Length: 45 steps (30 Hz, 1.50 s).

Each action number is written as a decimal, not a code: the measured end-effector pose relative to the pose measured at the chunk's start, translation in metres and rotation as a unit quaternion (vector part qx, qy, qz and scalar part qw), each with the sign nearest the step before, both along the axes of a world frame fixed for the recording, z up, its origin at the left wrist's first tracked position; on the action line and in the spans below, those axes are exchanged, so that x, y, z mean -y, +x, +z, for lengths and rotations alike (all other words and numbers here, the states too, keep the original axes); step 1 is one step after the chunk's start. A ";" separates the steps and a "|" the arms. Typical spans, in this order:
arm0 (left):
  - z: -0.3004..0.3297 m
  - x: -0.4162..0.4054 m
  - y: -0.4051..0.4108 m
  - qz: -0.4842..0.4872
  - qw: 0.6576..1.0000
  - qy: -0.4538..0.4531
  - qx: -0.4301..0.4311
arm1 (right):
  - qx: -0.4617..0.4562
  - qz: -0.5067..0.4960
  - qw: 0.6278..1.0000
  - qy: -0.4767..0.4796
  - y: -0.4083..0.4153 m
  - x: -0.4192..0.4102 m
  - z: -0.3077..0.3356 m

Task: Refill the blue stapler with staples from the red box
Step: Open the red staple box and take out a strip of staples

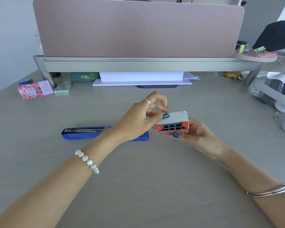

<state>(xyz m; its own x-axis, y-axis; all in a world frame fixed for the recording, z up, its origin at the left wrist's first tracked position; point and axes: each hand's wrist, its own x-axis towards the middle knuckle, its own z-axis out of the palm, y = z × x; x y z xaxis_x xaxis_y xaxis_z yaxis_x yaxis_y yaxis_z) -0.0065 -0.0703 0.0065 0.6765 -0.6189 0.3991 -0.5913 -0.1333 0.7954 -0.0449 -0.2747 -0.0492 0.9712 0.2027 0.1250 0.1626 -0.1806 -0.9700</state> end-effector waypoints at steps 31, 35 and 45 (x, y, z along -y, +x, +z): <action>-0.020 0.004 -0.004 0.078 0.943 0.139 0.291 | 0.046 -0.065 0.997 0.010 -0.001 -0.004 0.003; -0.021 0.005 -0.005 0.078 0.941 0.147 0.294 | 0.046 -0.062 0.997 0.004 -0.002 -0.005 0.004; -0.016 0.002 -0.008 0.078 0.962 0.109 0.239 | 0.043 -0.059 0.997 0.005 -0.003 -0.007 0.005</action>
